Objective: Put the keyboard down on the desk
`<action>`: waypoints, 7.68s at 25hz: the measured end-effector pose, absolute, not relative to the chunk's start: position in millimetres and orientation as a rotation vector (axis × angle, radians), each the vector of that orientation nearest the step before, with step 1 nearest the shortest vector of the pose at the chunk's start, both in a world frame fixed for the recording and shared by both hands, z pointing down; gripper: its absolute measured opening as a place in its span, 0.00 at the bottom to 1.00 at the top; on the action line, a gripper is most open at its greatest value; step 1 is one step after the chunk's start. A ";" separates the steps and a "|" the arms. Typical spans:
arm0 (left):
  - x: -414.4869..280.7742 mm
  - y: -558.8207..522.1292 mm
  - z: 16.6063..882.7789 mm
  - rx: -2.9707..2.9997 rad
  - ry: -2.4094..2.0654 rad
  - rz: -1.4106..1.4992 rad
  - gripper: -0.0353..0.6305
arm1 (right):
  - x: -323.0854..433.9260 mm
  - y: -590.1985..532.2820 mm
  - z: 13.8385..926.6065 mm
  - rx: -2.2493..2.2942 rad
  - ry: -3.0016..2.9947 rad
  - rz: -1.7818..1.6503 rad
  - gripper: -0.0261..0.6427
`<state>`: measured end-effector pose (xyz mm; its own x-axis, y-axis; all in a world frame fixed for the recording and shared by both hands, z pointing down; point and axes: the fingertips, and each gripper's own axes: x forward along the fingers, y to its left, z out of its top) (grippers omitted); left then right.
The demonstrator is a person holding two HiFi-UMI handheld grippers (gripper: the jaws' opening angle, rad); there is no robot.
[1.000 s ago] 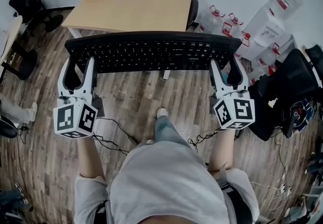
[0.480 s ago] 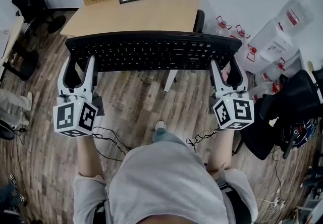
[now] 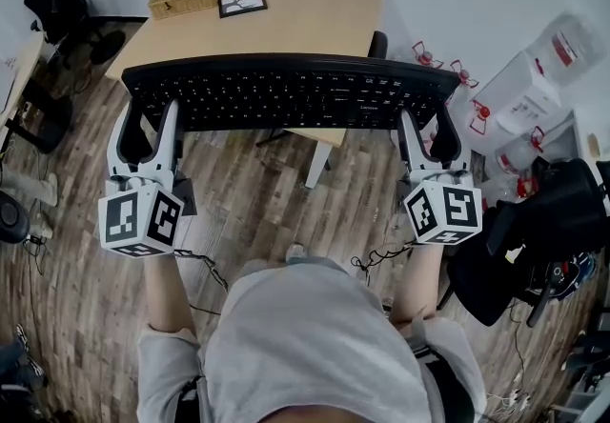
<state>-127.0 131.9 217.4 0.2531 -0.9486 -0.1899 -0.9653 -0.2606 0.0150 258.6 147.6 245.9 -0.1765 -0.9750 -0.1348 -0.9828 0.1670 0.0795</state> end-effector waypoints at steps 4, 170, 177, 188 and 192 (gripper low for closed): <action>-125.5 128.0 223.2 -2.400 1.843 0.255 0.46 | 260.2 143.1 250.0 -1.982 2.356 0.241 0.41; -191.4 -323.2 359.4 -2.652 1.910 -0.150 0.07 | 138.8 -292.6 395.1 -2.137 2.465 -0.321 0.06; -200.1 -291.4 333.5 -2.629 1.879 -0.073 0.07 | 126.6 -253.6 359.4 -2.128 2.453 -0.182 0.06; -205.0 -250.5 284.6 -2.566 1.807 0.025 0.07 | 119.7 -205.7 306.7 -2.133 2.352 0.004 0.06; -207.1 -238.8 264.5 -2.550 1.784 0.090 0.07 | 119.4 -193.6 287.0 -2.115 2.310 0.045 0.06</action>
<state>-207.1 -238.8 264.5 0.3421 -0.9375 -0.0634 -0.9392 -0.3433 0.0101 119.4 -193.6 287.0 -0.0880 -0.9958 -0.0263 -0.9960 0.0876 0.0148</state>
